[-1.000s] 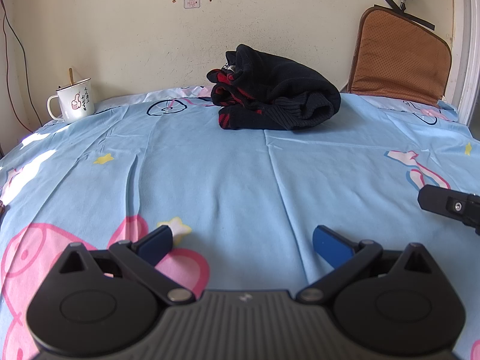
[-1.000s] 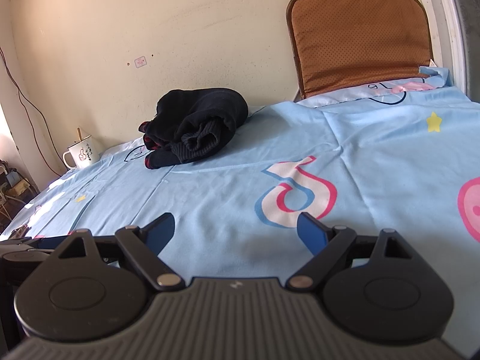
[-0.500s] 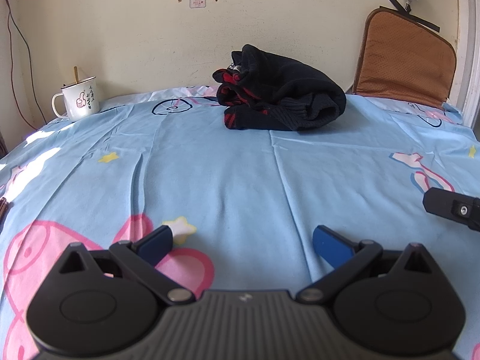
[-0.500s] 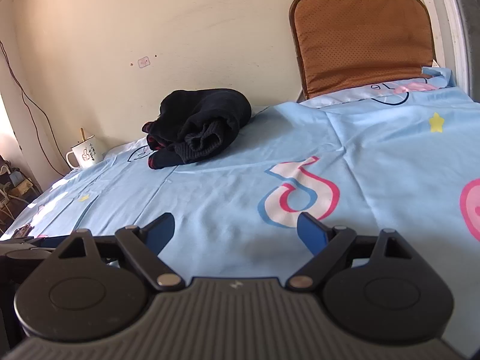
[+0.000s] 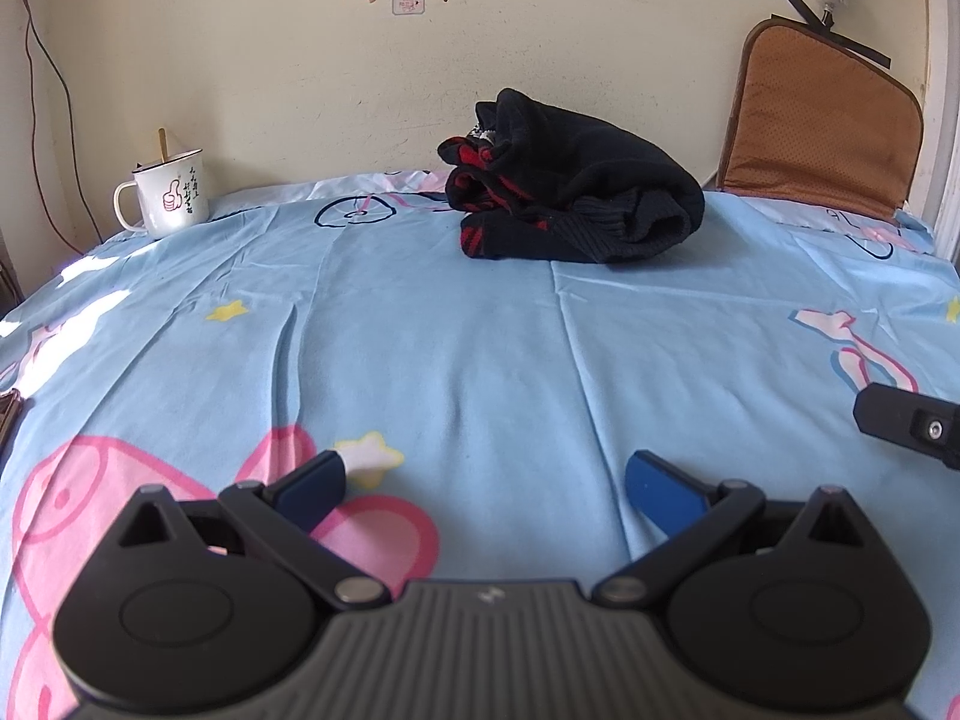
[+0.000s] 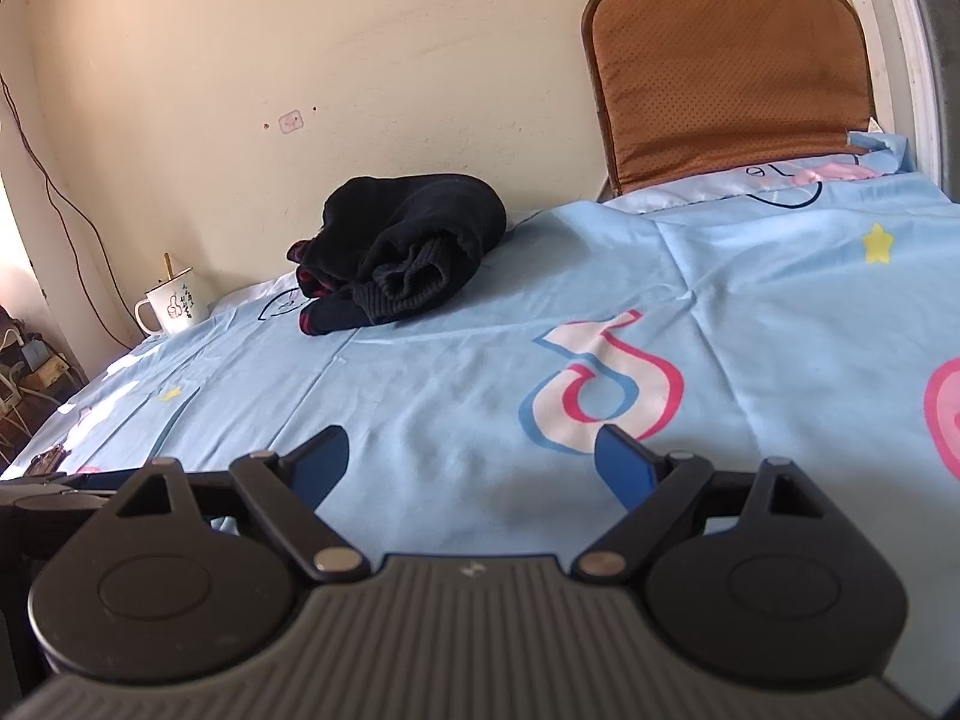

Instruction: Fold small clothes

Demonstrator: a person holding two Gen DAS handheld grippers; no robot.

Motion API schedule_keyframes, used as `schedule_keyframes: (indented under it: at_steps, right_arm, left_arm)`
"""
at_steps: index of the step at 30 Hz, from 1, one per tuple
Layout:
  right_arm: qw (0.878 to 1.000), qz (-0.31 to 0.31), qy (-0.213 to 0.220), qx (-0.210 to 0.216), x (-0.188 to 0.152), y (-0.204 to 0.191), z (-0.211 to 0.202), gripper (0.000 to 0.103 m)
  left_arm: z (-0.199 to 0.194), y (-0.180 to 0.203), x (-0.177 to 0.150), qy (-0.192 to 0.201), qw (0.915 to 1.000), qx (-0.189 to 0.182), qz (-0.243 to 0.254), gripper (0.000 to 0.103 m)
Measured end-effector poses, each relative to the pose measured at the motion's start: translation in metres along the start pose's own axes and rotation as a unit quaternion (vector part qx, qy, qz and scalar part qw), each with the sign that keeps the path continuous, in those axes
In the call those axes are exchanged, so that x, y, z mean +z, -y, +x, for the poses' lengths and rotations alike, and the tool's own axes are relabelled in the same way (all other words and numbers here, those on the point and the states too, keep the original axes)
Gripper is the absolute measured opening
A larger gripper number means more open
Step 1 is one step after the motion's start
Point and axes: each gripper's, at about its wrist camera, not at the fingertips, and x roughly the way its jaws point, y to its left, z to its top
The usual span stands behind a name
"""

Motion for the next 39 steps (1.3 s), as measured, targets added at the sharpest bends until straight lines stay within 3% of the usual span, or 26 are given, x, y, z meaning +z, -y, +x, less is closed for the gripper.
schedule_keyframes:
  at_steps: [39]
  right_arm:
    - [1.0, 0.001, -0.006, 0.002, -0.0008, 0.0005, 0.0028, 0.091]
  left_arm:
    - [-0.0005, -0.0013, -0.0006, 0.0, 1.0, -0.002, 0.0, 0.103]
